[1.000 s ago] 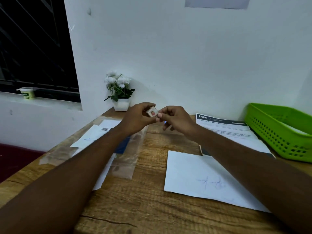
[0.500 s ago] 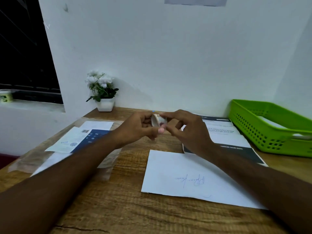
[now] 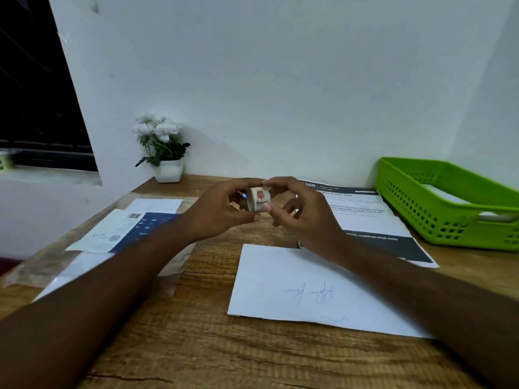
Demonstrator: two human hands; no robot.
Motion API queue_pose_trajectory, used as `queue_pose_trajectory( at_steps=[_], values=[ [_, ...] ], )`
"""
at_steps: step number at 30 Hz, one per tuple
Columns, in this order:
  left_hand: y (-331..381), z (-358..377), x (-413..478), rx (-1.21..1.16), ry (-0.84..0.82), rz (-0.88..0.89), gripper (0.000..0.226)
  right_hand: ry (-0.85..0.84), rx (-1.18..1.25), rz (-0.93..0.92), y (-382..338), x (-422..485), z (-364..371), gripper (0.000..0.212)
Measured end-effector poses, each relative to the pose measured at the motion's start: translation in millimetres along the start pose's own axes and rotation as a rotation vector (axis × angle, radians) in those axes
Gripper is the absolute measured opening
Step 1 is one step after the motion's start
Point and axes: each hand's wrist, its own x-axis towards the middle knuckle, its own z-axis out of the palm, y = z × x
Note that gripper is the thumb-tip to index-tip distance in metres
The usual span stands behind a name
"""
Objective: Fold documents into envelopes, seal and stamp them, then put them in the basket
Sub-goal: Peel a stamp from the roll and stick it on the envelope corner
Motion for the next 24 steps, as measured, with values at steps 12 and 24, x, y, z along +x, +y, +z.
queue_pose_trajectory(
  at_steps=[12, 24],
  values=[
    [4, 1, -1, 0.046, 0.1, 0.001, 0.066, 0.109, 0.101, 0.046, 5, -1, 1, 0.023],
    [4, 3, -2, -0.058, 0.083, -0.016, 0.06, 0.104, -0.128, -0.012, 6, -3, 0, 0.004]
  ],
)
